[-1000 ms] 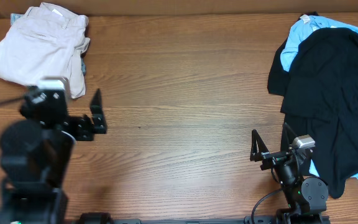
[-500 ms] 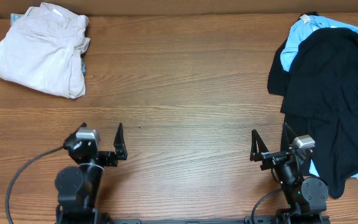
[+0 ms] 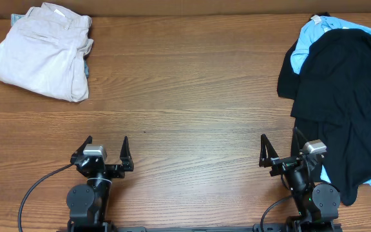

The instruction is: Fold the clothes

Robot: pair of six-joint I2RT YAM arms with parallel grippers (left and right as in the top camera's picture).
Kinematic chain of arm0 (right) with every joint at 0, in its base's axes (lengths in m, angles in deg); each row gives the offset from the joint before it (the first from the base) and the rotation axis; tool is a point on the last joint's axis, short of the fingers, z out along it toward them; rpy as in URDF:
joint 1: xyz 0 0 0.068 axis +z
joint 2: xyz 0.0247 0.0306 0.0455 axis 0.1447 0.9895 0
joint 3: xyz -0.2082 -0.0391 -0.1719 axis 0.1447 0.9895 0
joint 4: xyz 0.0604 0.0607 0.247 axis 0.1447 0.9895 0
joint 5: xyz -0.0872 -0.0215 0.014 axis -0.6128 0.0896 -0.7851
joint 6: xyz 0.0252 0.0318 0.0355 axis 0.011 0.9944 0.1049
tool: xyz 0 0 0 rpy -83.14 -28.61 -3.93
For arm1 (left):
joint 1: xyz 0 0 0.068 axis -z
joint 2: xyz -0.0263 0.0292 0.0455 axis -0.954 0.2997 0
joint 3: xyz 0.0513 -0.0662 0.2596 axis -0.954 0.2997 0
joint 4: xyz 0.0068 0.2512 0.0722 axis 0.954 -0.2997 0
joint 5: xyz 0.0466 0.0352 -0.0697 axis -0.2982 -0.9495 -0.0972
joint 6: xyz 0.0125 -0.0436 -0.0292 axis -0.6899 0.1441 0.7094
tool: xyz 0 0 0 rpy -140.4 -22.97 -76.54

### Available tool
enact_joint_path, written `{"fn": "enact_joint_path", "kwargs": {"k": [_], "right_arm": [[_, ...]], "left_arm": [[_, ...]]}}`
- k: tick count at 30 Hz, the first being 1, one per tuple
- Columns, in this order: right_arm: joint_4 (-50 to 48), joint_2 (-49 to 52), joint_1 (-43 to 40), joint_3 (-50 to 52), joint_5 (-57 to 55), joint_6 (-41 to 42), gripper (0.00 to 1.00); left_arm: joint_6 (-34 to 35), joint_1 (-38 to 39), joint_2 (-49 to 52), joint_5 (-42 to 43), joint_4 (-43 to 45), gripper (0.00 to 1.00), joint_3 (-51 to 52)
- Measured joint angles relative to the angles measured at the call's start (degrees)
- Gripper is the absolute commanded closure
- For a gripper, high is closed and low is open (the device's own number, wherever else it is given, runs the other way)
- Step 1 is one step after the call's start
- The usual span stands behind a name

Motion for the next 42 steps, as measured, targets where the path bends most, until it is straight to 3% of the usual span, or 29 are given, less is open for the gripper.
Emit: {"fn": "enact_joint_path", "kwargs": {"k": [42], "right_arm": [[0.02,0.0,0.0,0.0,0.0,-0.02,0.0]], "left_arm": [[0.15,0.0,-2.05,-0.81,0.13,0.0,0.02]]}}
